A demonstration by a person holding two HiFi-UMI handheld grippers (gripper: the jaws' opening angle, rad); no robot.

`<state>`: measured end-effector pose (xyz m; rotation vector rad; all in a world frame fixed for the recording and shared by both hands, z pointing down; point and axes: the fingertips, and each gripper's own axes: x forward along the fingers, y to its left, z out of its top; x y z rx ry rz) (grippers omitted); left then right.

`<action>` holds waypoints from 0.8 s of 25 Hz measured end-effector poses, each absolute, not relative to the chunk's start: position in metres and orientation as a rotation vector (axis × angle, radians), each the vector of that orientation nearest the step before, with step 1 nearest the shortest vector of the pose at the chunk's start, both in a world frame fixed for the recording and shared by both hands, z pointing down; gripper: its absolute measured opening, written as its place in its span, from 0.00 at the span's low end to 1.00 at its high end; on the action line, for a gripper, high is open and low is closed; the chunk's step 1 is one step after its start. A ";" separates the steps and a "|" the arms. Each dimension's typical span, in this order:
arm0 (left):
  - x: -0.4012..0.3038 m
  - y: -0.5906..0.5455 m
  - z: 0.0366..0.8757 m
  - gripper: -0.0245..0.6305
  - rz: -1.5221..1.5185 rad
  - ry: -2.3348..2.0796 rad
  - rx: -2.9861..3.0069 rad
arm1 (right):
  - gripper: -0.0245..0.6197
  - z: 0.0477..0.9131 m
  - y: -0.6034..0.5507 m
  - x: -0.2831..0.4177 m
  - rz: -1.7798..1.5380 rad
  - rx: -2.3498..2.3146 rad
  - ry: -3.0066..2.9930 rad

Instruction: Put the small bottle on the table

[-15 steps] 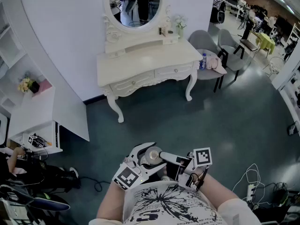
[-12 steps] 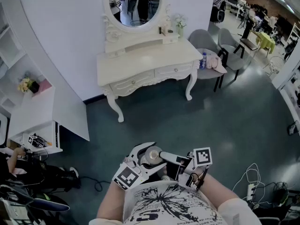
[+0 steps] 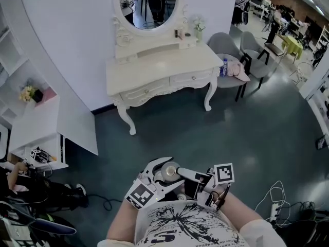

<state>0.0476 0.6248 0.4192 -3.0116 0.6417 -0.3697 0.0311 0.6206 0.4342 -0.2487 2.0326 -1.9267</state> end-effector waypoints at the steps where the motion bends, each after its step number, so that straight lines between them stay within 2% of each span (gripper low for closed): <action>1: 0.049 0.623 0.419 0.57 -0.369 0.640 -3.011 | 0.61 0.434 0.619 0.032 -1.925 -0.253 2.035; 10: 0.048 0.582 0.425 0.57 -0.357 0.642 -3.023 | 0.61 0.439 0.577 0.032 -1.926 -0.260 2.034; 20: 0.029 0.466 0.428 0.57 -0.360 0.586 -3.047 | 0.61 0.443 0.461 0.013 -1.925 -0.315 1.990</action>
